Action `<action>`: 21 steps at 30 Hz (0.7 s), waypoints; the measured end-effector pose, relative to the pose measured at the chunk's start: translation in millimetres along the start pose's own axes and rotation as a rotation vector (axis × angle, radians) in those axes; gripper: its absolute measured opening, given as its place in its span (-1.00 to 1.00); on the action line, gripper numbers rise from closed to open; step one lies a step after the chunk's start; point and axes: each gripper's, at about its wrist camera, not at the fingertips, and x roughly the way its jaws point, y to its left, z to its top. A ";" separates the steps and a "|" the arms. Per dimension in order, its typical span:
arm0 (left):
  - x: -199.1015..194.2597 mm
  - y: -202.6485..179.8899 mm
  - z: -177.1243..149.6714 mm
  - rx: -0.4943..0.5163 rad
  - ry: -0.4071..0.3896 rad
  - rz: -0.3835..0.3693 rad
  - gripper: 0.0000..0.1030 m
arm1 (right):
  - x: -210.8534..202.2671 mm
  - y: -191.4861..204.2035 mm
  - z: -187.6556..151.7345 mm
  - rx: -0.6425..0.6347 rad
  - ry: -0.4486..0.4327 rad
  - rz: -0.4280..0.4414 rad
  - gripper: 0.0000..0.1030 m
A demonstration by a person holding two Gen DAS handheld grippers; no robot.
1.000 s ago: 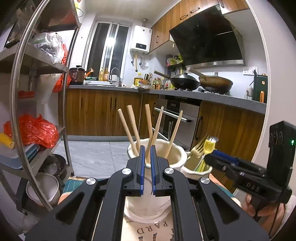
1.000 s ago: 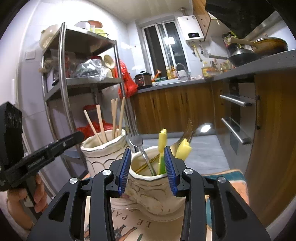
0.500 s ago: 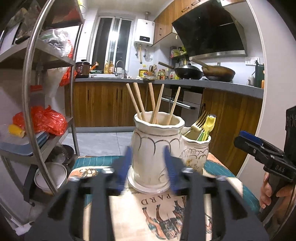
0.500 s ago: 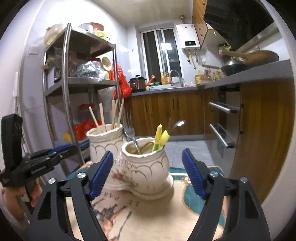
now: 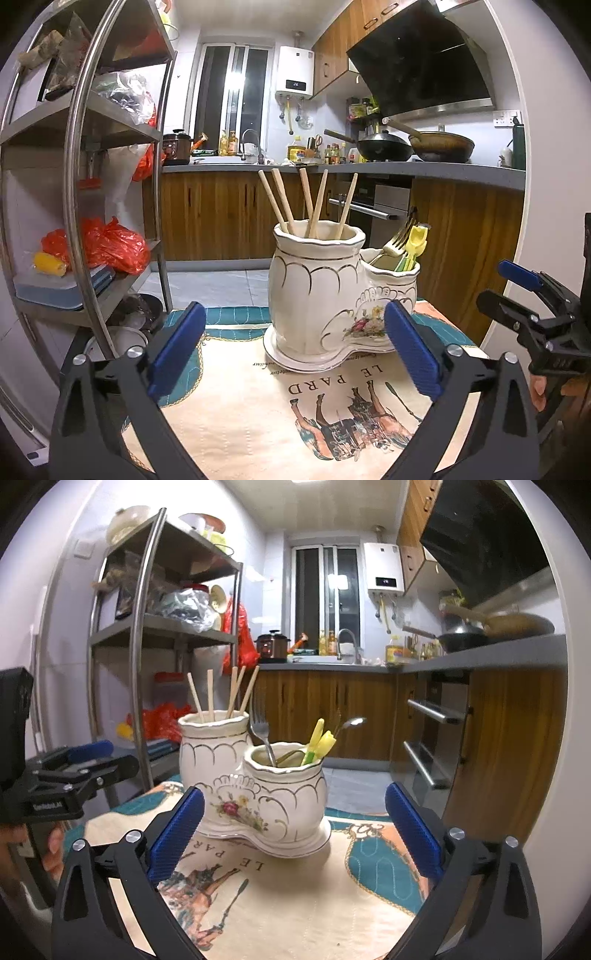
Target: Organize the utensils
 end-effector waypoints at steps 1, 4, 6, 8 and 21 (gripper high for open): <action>-0.1 0.0 0.0 0.001 -0.002 0.005 0.89 | 1.1 0.5 -0.5 -0.003 0.003 0.001 0.90; -0.2 0.2 -0.6 0.017 -0.009 0.025 0.89 | 4.0 0.9 -2.0 -0.009 0.014 0.001 0.90; 1.0 0.6 -1.6 0.022 -0.007 0.035 0.89 | 6.0 -0.7 -2.0 -0.002 0.026 0.000 0.90; 2.2 1.0 -2.6 0.026 -0.005 0.039 0.89 | 8.9 -2.8 -2.1 0.008 0.041 -0.009 0.90; 5.9 -1.3 -5.0 0.045 -0.022 0.063 0.89 | 14.0 -2.9 -4.3 0.024 0.068 -0.013 0.90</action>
